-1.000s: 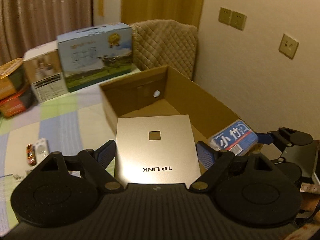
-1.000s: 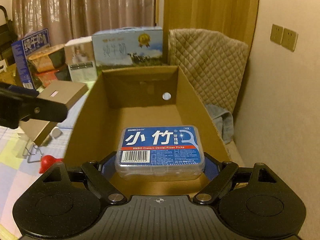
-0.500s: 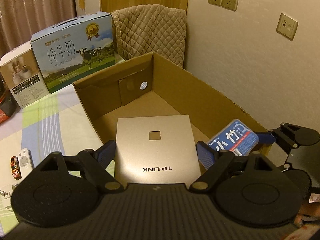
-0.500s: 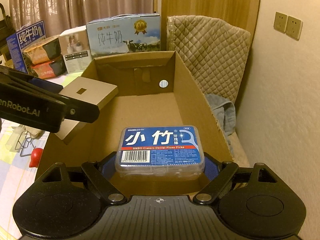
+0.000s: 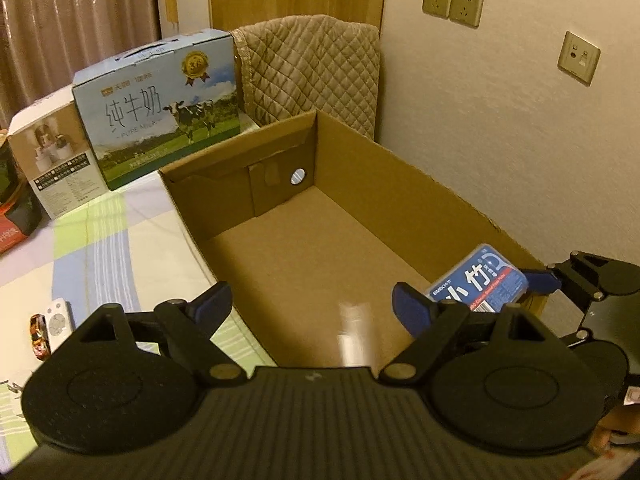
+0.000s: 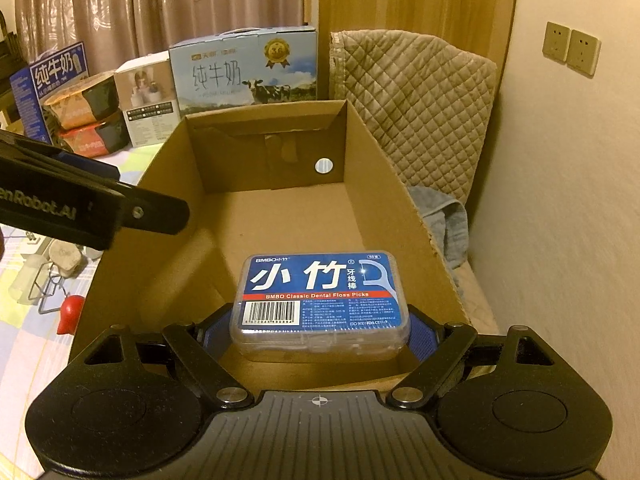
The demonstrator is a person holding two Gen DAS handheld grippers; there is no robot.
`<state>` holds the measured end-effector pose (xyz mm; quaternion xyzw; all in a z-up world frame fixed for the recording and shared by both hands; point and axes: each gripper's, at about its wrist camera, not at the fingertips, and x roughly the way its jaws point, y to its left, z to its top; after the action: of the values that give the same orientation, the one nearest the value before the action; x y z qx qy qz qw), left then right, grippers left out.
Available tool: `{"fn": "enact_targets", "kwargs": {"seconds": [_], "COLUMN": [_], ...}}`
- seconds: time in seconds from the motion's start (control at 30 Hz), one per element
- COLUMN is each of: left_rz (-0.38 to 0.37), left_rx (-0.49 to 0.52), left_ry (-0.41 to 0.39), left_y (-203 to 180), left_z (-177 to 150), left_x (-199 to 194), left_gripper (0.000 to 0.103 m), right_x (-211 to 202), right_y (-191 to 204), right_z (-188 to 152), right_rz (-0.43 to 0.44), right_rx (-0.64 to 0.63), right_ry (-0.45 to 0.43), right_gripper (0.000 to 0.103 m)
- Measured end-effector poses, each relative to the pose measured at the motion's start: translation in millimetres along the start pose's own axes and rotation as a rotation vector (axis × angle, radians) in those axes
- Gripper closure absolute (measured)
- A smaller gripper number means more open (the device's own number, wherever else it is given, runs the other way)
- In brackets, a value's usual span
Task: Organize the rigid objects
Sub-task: 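Open the left tool to drop the panel in the box while the right tool releases the floss box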
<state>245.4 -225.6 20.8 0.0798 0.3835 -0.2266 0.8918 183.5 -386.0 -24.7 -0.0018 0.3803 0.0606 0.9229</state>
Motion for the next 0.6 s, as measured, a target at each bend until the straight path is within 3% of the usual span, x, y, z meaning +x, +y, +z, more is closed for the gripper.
{"fn": "enact_targets", "kwargs": {"seconds": [0.6], "left_rz": [0.013], "left_rx": [-0.047], "left_ry": [-0.025], "left_y": [19], "left_z": [-7], "left_x": [-18], "left_gripper": [0.019], "right_x": [4], "right_y": [5], "right_z": [1], "right_rz": [0.01], "right_rx": [-0.001], "right_ry": [0.017], "right_gripper": [0.02]}}
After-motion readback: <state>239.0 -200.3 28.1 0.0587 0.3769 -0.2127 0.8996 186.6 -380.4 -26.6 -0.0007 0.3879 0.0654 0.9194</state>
